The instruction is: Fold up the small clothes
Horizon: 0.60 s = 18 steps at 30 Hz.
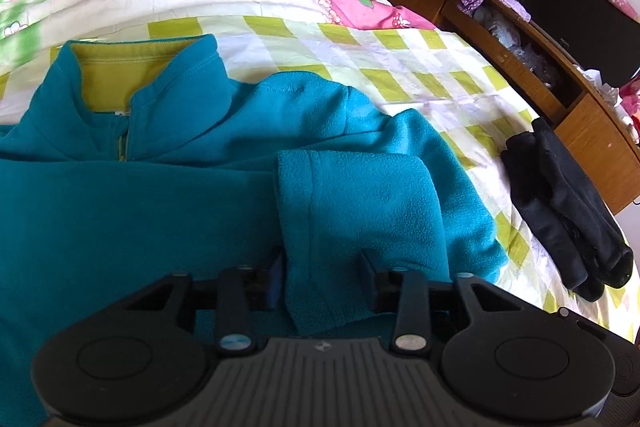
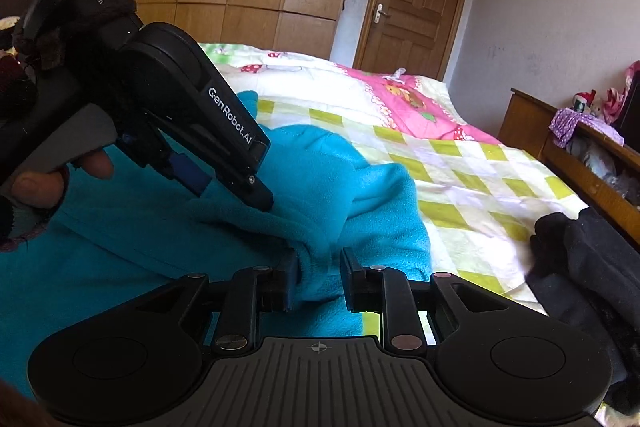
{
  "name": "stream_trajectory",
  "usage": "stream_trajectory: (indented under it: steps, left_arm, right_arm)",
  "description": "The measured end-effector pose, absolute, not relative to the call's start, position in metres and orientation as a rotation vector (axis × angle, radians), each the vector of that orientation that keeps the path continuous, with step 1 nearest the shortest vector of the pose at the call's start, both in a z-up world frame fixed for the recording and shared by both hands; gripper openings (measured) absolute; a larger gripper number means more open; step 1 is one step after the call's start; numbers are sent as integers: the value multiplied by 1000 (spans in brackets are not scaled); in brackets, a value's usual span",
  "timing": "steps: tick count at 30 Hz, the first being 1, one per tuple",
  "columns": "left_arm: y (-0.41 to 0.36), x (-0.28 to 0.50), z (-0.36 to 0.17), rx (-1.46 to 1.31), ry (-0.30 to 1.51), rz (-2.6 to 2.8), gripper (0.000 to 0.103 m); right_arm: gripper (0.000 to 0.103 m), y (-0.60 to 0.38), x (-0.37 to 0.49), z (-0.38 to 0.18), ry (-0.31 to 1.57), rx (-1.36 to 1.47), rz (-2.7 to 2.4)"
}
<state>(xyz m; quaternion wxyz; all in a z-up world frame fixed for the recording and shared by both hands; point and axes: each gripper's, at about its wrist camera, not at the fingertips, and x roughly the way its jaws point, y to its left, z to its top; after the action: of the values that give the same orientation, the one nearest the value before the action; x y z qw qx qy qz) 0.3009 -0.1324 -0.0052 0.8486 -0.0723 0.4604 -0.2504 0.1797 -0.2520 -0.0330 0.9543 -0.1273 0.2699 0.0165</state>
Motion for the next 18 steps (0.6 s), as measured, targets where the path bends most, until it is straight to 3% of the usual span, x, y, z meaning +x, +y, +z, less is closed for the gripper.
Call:
stream_trajectory:
  steps: [1,2,8,9,13,18]
  left_arm:
    - [-131,298,-3,-158,969,-536,28]
    - [-129,297,-1,-164,964,-538,26]
    - [-121,301,2,-230,990,-566,24]
    - [-122,301,3,-231,989,-562,24]
    - [-130,297,1,-155,991,-551,39]
    - [-103,277,2,-225,928,-556,50]
  right_arm:
    - [18,-254,179,-33,561,-244,34]
    - [18,-256,178,-32,571,-236,30]
    - [18,-257,162,-34,594,-217,34]
    - [23,-256,161,-34,590,-221,34]
    - [23,-251,157,-31,549,-256,28]
    - [24,-272,161,-8,493,-195,16]
